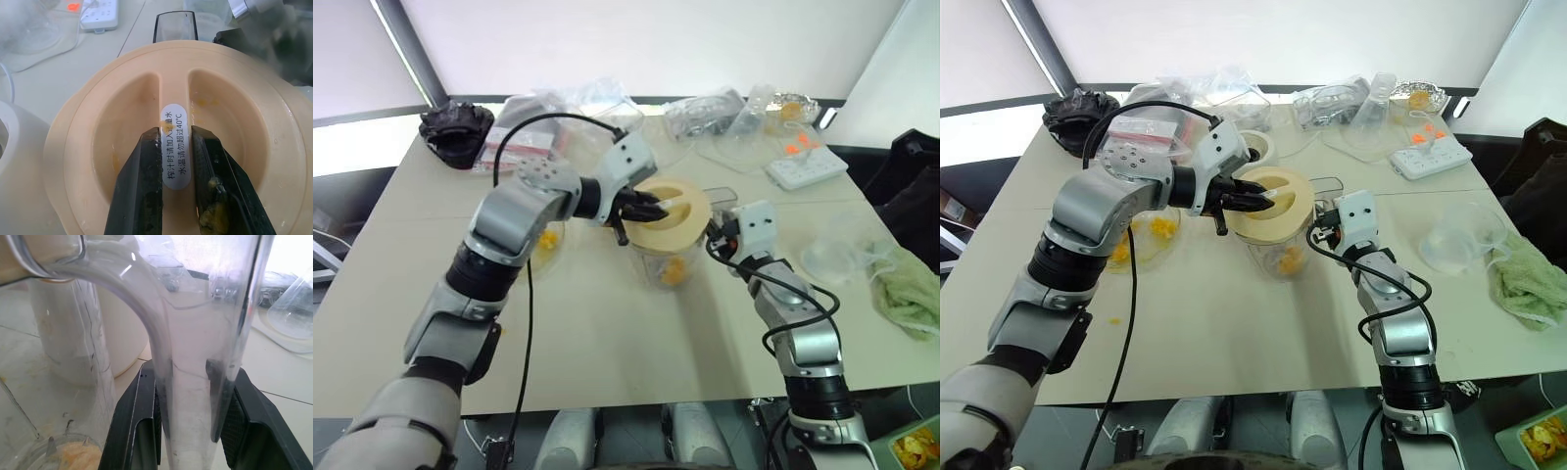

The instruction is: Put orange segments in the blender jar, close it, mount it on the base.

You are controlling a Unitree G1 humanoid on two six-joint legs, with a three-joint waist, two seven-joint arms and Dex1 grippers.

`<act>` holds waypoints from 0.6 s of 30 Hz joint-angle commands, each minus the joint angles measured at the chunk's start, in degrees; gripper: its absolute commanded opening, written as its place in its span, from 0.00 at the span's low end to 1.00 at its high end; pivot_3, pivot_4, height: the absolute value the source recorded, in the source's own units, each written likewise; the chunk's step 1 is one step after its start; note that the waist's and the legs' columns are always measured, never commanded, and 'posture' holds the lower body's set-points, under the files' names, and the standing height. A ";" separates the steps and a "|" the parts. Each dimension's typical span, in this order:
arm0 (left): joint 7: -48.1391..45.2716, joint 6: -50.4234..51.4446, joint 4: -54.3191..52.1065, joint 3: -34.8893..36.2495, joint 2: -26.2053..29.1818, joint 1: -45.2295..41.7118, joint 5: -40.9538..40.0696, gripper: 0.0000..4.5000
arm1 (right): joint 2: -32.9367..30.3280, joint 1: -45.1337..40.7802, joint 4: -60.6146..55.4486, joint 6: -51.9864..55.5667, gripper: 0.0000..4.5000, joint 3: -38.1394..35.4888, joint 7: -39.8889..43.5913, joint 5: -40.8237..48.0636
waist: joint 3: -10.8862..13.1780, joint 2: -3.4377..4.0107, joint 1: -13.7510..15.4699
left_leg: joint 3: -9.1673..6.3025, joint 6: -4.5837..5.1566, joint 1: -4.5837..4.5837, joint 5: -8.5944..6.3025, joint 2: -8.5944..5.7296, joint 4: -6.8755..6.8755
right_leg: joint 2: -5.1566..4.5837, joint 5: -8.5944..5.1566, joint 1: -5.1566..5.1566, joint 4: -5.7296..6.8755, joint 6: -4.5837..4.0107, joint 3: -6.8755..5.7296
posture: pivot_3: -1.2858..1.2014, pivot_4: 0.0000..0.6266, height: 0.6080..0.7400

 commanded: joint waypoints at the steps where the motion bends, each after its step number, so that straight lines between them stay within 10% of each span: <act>1: 11.31 7.43 11.38 -2.20 1.95 4.21 7.87 0.06 | -0.01 -4.67 -9.15 -10.59 0.21 -1.70 2.27 2.42 | 0.00 0.00 0.00 | 0.00 0.00 0.00 0.00 0.00 -0.01 | 0.00 0.00 0.00 -0.01 0.01 0.00 | 0.52 0.24 1.00; 9: 11.64 6.75 10.95 -0.65 1.37 4.31 7.54 0.06 | -0.14 -4.42 -9.05 -10.38 0.21 -1.88 2.86 2.67 | 0.00 0.00 -0.10 | 0.00 0.00 0.00 0.00 0.00 -0.04 | 0.00 0.00 -0.01 -0.04 0.00 0.00 | 0.52 0.24 1.00; 10: 11.68 6.18 10.75 -0.34 1.28 4.38 7.50 0.29 | -0.12 -4.39 -9.06 -10.33 0.21 -1.88 2.89 2.65 | 0.01 0.00 -0.18 | 0.01 0.00 0.00 0.00 0.00 -0.05 | 0.00 0.00 -0.01 -0.04 0.00 0.00 | 0.52 0.24 1.00; 16: 13.74 3.34 9.62 2.24 0.32 4.34 5.08 0.94 | -0.15 -3.98 -9.04 -10.63 0.21 -1.97 3.03 2.49 | 0.03 -0.02 -0.13 | 0.01 0.00 -0.03 0.00 0.01 -0.05 | 0.00 0.06 -0.03 -0.07 0.11 0.01 | 0.52 0.24 1.00; 18: 14.15 1.67 8.66 4.69 -0.92 4.41 3.56 0.99 | -0.08 -3.64 -9.15 -10.71 0.21 -2.02 3.15 2.43 | 0.04 -0.01 -0.16 | 0.03 0.00 -0.04 0.00 0.01 -0.07 | 0.00 0.09 -0.05 -0.10 0.16 0.02 | 0.52 0.24 1.00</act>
